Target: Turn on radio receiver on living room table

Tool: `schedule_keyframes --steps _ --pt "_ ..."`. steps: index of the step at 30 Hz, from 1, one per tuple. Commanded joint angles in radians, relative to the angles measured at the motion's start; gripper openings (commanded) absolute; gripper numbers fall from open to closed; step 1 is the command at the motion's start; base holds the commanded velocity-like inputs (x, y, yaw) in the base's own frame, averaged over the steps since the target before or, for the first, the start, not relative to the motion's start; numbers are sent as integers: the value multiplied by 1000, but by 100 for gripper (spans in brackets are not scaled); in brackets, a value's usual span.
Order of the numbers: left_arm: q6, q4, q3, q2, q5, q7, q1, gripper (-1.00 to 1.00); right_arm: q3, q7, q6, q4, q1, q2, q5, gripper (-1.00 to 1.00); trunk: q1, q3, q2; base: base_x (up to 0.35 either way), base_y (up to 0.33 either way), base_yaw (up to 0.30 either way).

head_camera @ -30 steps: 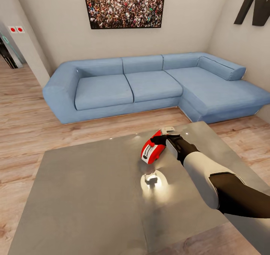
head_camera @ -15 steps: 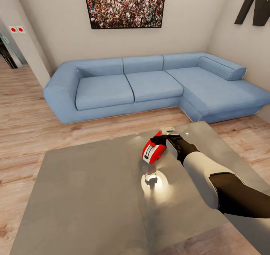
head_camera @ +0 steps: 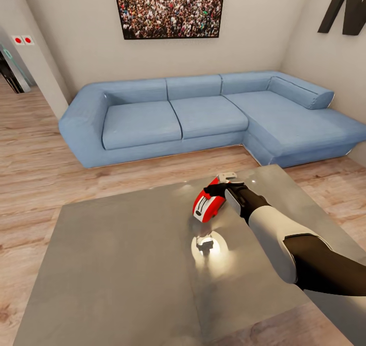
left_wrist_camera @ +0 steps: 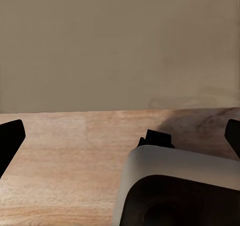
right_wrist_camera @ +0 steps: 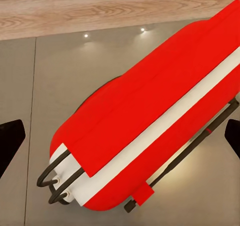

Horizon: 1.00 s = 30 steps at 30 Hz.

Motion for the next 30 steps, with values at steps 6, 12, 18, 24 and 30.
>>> schedule_keyframes --steps 6,12,18,24,30 --pt "0 0 0 0 0 0 0 100 0 -5 0 0 0 0 0 100 0 0 0 -31 29 0" --pt "0 1 0 0 0 0 0 100 0 -6 0 0 0 0 0 100 0 0 0 -80 147 0" --pt "0 1 0 0 0 0 0 100 0 -6 -1 0 0 0 1 100 0 0 0 -16 34 0" --pt "0 0 0 0 0 0 0 100 0 -6 -1 0 0 0 2 100 0 0 0 -2 4 0" --pt "0 1 0 0 0 0 0 100 0 -7 0 0 0 0 2 100 0 0 0 0 0 0"
